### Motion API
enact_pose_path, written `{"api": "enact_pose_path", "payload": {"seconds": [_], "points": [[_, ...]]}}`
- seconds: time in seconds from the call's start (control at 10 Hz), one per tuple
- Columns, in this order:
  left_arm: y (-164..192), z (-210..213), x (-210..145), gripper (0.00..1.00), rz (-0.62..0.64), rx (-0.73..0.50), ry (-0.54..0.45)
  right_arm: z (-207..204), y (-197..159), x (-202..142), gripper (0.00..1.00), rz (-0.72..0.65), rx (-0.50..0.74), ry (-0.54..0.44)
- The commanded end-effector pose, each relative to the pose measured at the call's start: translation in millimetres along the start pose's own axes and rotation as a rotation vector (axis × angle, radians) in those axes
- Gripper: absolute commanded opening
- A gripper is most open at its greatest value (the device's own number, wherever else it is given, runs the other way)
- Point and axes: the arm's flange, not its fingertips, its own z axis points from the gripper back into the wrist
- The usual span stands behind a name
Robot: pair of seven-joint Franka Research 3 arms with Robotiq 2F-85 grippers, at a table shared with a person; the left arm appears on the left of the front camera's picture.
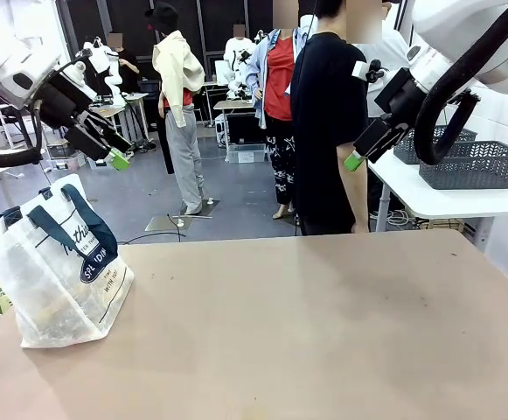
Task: Transfer purchased items from the store into the shopping bag.
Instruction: Move the Reusable shopping bag to the right side of the table.
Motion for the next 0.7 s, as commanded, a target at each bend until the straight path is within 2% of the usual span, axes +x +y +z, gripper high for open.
{"api": "enact_pose_path", "payload": {"seconds": [0.0,0.6], "points": [[-1.6,2.4,1.1,1.00,-0.004,0.003,-0.011,-1.0,0.4,2.2,1.00,-0.014,-0.016,0.019],[-1.6,2.4,1.1,1.00,-0.004,0.003,-0.011,-1.0,0.4,2.2,1.00,-0.014,-0.016,0.019]]}}
